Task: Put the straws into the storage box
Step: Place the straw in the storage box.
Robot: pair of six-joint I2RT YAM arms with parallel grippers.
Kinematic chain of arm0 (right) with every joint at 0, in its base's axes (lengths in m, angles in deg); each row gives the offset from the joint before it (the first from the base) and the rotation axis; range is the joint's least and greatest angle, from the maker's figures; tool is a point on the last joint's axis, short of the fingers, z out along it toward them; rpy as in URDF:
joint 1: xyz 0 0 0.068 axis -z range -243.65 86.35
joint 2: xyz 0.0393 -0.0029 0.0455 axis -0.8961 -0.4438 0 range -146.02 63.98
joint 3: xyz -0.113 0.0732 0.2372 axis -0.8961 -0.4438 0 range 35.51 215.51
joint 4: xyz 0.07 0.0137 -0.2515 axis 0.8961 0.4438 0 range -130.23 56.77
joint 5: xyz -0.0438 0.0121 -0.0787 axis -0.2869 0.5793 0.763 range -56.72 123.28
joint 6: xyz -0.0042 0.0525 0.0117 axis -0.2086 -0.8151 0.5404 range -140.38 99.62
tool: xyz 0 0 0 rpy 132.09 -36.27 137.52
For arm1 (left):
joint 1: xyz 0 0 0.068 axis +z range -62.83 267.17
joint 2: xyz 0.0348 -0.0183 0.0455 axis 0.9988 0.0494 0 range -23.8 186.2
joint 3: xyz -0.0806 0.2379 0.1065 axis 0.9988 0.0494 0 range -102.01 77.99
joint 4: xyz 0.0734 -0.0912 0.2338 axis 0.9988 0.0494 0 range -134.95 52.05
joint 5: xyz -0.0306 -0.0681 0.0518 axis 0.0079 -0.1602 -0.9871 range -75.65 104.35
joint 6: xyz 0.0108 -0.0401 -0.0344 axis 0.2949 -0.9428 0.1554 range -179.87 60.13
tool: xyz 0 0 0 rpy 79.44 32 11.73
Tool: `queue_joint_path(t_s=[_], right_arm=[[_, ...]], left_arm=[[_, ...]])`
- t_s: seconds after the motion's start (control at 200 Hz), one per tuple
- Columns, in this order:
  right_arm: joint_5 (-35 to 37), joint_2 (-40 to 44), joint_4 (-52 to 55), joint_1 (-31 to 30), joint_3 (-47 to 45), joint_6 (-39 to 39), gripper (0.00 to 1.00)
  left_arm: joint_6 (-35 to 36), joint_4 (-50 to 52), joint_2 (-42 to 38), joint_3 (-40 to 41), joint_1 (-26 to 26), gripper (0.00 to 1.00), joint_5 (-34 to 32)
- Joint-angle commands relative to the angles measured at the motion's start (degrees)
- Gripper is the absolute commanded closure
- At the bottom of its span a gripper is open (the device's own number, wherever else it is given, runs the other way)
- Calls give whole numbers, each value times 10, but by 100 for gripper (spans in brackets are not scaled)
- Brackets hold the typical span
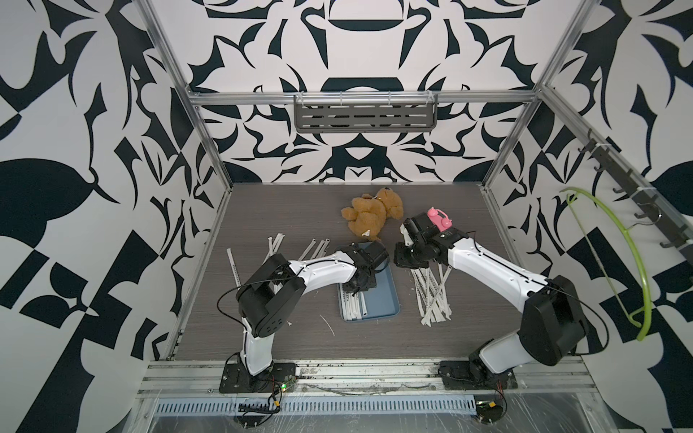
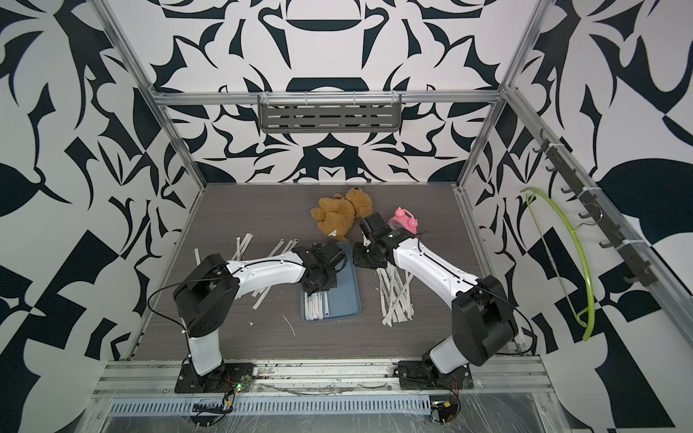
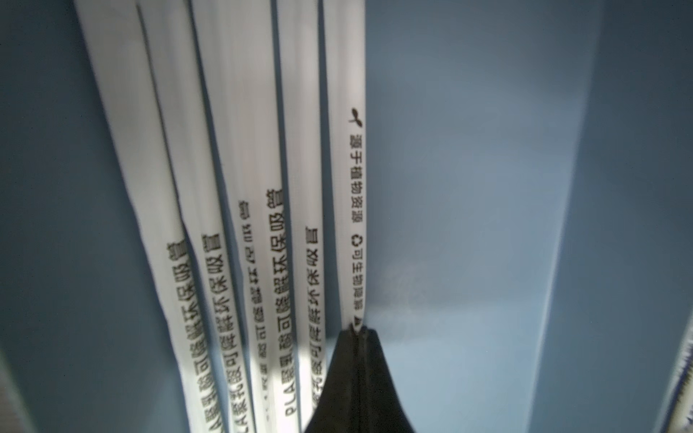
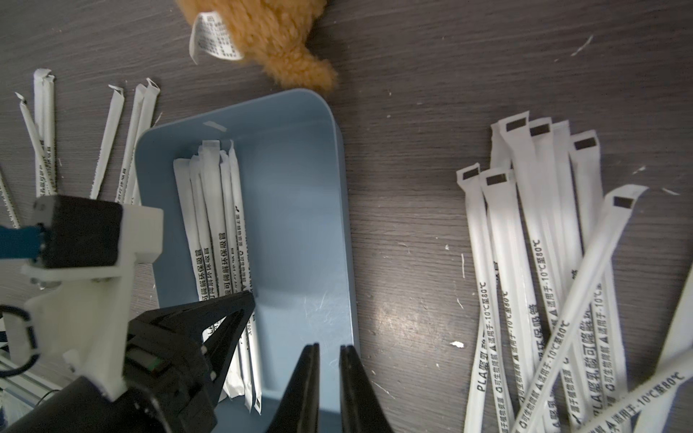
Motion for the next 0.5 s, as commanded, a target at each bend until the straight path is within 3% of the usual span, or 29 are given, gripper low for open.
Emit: queue_joint_path(t_s=[0.0, 0.285, 0.495], right_arm=[[2, 6, -4, -2, 0, 8, 83], [-1, 5, -9, -2, -7, 6, 84], [-1, 4, -10, -2, -10, 8, 84]], left_arm=[[-1, 11, 16, -4, -2, 100, 1], [1, 18, 17, -8, -3, 100, -3], [3, 24, 17, -11, -2, 94, -4]])
